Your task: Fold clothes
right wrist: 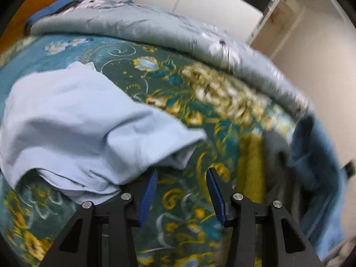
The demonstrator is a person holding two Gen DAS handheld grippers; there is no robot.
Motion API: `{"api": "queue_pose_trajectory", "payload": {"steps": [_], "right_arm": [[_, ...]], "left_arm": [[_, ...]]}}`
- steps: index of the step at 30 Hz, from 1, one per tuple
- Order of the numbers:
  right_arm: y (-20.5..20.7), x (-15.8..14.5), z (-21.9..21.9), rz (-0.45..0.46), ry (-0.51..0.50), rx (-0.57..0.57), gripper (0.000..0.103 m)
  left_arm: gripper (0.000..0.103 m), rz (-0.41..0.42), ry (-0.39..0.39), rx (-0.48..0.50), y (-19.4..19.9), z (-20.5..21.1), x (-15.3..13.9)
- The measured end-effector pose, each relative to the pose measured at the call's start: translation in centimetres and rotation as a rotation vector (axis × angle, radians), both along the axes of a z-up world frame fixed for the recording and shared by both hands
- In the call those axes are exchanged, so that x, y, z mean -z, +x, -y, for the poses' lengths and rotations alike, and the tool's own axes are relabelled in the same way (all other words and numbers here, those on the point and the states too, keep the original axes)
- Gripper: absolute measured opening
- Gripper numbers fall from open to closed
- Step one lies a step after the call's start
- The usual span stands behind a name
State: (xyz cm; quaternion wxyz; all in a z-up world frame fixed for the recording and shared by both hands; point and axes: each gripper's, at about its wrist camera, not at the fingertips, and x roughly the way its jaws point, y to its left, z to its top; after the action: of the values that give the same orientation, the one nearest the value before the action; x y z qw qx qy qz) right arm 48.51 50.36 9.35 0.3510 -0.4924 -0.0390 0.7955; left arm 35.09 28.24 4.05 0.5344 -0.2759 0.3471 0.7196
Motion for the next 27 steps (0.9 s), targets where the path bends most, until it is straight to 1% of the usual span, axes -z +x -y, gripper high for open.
{"api": "queue_pose_trajectory", "payload": {"steps": [2,4,7,9,10,11,12,13,14,15,17,18,19,21,23,26,27], "right_arm": [[-0.4,-0.7,0.3,0.024,0.043,-0.047,0.049],[-0.9,-1.1,0.4,0.039,0.059,-0.089,0.049],[-1.8,-1.0,0.4,0.075,0.064,-0.151,0.05],[-2.3,-0.7,0.4,0.11,0.056,-0.189,0.05],[-2.5,-0.5,0.5,0.125,0.053,-0.21,0.05],[-2.7,-0.2,0.7,0.138,0.05,-0.236,0.05],[-2.9,0.0,0.9,0.15,0.048,-0.261,0.05],[-3.1,0.2,1.1,0.162,0.047,-0.282,0.049],[-3.3,0.4,1.2,0.17,0.049,-0.292,0.048],[-3.3,0.6,1.1,0.17,0.039,-0.295,0.047],[-3.4,0.6,0.7,0.142,-0.015,-0.284,0.033],[-3.2,0.5,0.4,0.117,-0.053,-0.267,0.012],[-3.1,0.3,0.1,0.091,-0.091,-0.251,0.003],[-2.8,-0.4,-0.3,0.032,-0.136,-0.213,0.002],[-2.3,-1.9,-0.3,-0.058,-0.167,-0.184,0.002],[-1.6,-5.7,0.0,-0.219,-0.179,-0.155,0.002],[-1.4,-7.1,0.2,-0.267,-0.173,-0.148,0.002]], "left_arm": [[0.052,-0.017,0.007,-0.006,0.0,-0.2,0.0],[0.052,-0.027,0.017,-0.012,-0.1,-0.3,0.0],[0.051,-0.017,0.03,-0.025,-0.4,-0.5,0.1],[0.048,-0.005,0.039,-0.031,-0.5,-0.4,0.1],[0.044,0.001,0.044,-0.033,-0.6,-0.4,0.0],[0.035,0.004,0.048,-0.033,-0.6,-0.4,0.0],[0.028,0.007,0.053,-0.034,-0.7,-0.4,-0.1],[0.016,0.01,0.06,-0.037,-0.7,-0.4,-0.2],[0.012,0.008,0.069,-0.049,-0.8,-0.4,-0.4],[0.012,0.017,0.078,-0.057,-1.0,-0.4,-0.5],[0.011,0.063,0.109,-0.091,-1.7,-0.2,-1.1],[0.011,0.082,0.125,-0.109,-2.2,0.0,-1.5],[0.01,0.099,0.141,-0.127,-2.6,0.1,-1.9],[0.01,0.107,0.174,-0.162,-3.6,0.5,-2.9],[0.01,0.11,0.215,-0.191,-4.5,0.9,-4.3],[0.01,0.106,0.298,-0.231,-6.1,1.8,-7.3],[0.01,0.095,0.334,-0.248,-6.8,2.2,-8.7]]}}
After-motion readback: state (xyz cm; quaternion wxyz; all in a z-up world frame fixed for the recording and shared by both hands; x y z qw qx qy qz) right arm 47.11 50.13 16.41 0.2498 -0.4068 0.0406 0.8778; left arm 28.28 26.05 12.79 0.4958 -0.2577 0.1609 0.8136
